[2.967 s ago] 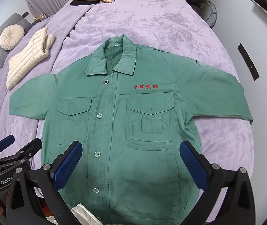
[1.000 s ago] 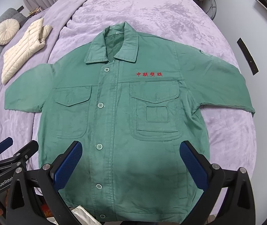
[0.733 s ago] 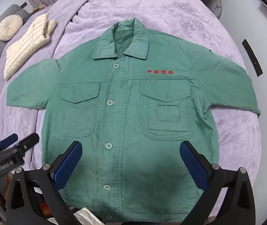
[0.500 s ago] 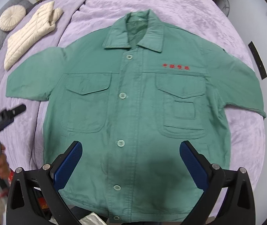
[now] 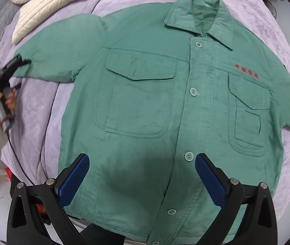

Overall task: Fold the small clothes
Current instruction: 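Grasp the jacket sleeve cuff with the left tool and lift it, then carry the sleeve across the jacket front toward the other side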

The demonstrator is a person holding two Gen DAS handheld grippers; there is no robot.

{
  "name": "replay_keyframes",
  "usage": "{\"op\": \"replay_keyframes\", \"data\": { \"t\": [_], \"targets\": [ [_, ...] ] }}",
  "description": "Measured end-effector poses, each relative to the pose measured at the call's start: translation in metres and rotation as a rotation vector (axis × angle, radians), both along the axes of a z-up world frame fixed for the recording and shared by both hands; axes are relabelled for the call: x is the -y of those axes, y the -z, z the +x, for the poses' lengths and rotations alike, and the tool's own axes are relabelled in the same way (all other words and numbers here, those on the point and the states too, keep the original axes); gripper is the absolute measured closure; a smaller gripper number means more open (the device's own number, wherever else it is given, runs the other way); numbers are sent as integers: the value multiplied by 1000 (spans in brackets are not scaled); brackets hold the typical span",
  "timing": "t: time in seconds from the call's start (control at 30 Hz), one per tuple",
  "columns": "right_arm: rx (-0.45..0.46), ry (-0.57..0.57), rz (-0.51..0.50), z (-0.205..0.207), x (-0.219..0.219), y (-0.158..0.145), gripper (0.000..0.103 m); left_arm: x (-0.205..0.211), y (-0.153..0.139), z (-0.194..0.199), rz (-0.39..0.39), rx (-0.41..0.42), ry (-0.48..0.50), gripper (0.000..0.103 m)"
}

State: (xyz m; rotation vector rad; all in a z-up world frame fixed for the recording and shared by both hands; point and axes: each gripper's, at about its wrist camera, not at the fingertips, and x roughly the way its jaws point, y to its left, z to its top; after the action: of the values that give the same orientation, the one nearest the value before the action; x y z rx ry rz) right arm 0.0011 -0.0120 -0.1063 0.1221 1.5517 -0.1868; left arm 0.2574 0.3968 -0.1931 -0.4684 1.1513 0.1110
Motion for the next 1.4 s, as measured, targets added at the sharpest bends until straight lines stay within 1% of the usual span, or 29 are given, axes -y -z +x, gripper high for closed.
{"op": "replay_keyframes", "data": {
  "t": [0.03,0.07,0.1,0.13,0.17,0.2,0.23,0.27,0.37,0.5,0.53,0.6,0.63,0.7,0.77,0.83,0.87,0.93,1.0,1.1,1.13,1.17,1.23,1.27,1.3,1.33,1.37,1.4],
  "targets": [
    [-9,-1,-6,0,-1,1,0,-1,0,6,17,16,-7,0],
    [-13,-1,-9,1,-1,2,0,-3,-2,11,35,33,-17,6],
    [-16,1,-11,2,-1,2,0,-4,-4,14,57,37,-30,32],
    [-18,3,-15,2,-1,2,0,-6,-7,16,67,36,-39,49],
    [-16,7,-14,2,-1,2,0,-9,-9,16,51,39,-43,83],
    [-12,11,-11,2,0,1,0,-10,-13,17,0,50,-37,99],
    [-10,14,-10,2,1,1,0,-13,-17,15,-64,76,-30,98],
    [-3,18,-5,2,2,0,0,-14,-25,11,-86,102,-20,98],
    [12,33,11,1,6,-2,0,6,-60,0,-83,192,67,99],
    [44,54,33,-2,20,-9,0,56,-117,-12,-124,309,207,99],
    [42,61,28,-4,25,-11,0,73,-135,-10,-146,335,252,99],
    [62,89,34,-7,39,-17,0,114,-162,-9,-176,375,344,99],
    [72,104,38,-10,48,-21,0,140,-175,-17,-186,396,402,99],
    [92,133,40,-15,66,-29,0,195,-192,-30,-199,425,514,99],
    [107,160,38,-22,87,-37,0,257,-201,-49,-217,430,637,99],
    [119,194,34,-30,108,-42,0,324,-198,-66,-205,413,742,98],
    [125,219,33,-36,122,-43,0,352,-189,-75,-195,391,783,98],
    [130,263,32,-48,145,-42,0,408,-162,-91,-170,334,862,98],
    [126,307,25,-62,169,-38,0,452,-128,-110,-122,265,921,98],
    [107,366,16,-83,199,-29,0,488,-75,-132,-34,157,987,98],
    [98,387,16,-89,207,-25,0,499,-61,-141,-9,123,1008,98],
    [91,403,19,-94,213,-22,0,502,-51,-152,24,101,1021,98],
    [81,428,19,-101,222,-17,0,506,-38,-162,98,75,1046,81],
    [78,435,18,-102,226,-16,0,504,-37,-166,99,75,1050,57],
    [79,438,14,-102,228,-15,0,501,-38,-169,88,81,1047,27],
    [83,437,10,-101,229,-16,0,496,-43,-171,96,96,1040,16],
    [89,434,5,-98,231,-16,0,492,-49,-173,121,123,1032,6],
    [98,426,-1,-94,231,-17,0,486,-57,-176,142,150,1033,6]
  ]
}}
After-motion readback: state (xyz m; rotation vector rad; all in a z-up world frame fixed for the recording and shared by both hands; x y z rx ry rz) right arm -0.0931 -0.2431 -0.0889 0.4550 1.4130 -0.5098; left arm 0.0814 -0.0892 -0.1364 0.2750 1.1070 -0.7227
